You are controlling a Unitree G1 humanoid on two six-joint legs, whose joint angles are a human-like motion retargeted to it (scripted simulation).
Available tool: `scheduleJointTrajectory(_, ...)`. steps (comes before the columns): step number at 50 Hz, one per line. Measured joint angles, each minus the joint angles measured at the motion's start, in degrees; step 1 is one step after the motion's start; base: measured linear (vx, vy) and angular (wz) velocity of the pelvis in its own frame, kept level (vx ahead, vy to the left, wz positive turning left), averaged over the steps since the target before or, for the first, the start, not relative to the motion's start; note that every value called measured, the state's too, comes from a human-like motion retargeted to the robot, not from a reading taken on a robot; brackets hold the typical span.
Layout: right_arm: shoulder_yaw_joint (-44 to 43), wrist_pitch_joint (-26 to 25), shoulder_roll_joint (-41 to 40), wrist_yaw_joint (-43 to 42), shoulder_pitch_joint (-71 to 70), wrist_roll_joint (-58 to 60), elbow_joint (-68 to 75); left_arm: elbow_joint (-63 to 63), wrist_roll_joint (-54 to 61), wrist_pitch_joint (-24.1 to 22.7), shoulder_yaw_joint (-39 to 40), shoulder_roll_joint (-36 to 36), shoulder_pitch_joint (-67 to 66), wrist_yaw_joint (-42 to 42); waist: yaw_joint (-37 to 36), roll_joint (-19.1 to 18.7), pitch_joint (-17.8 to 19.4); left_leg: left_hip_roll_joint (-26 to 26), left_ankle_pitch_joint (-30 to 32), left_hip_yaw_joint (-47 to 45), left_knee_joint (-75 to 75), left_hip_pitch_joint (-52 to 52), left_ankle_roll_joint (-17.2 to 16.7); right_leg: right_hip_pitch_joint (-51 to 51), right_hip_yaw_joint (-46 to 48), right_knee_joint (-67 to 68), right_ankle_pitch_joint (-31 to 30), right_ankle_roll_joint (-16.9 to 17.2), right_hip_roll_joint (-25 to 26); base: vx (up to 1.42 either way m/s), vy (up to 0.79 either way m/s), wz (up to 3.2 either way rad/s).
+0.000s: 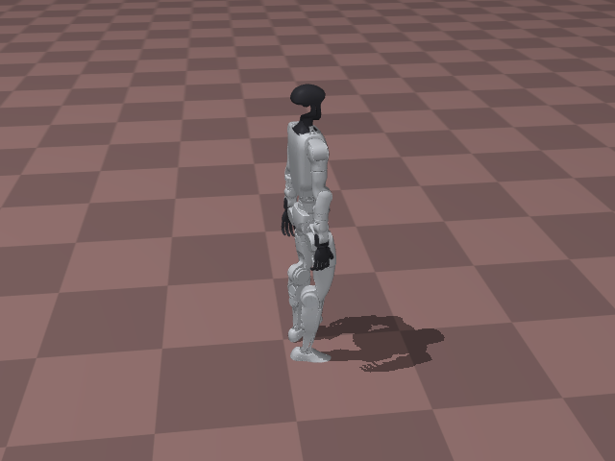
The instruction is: Upper body actions
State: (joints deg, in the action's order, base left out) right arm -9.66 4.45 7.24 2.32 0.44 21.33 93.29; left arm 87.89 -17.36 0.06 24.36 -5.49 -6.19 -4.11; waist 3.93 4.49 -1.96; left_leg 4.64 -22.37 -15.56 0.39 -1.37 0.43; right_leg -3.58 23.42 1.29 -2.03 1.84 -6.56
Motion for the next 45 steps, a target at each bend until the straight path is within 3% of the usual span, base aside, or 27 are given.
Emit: scheduleJointTrajectory(45, 0.17, 0.11, 0.12, -0.12, 0.21, 0.54, -0.18, 0.05, 0.47, 0.05, -0.1, 0.17, -0.04, -0.19, 0.12, -0.04, 0.17, -0.04, 0.32, 0.15, 0.15, -0.01, 0.1, -0.15, -0.02, 0.08, 0.08, 0.0, -0.07, 0.0, 0.0, 0.0)
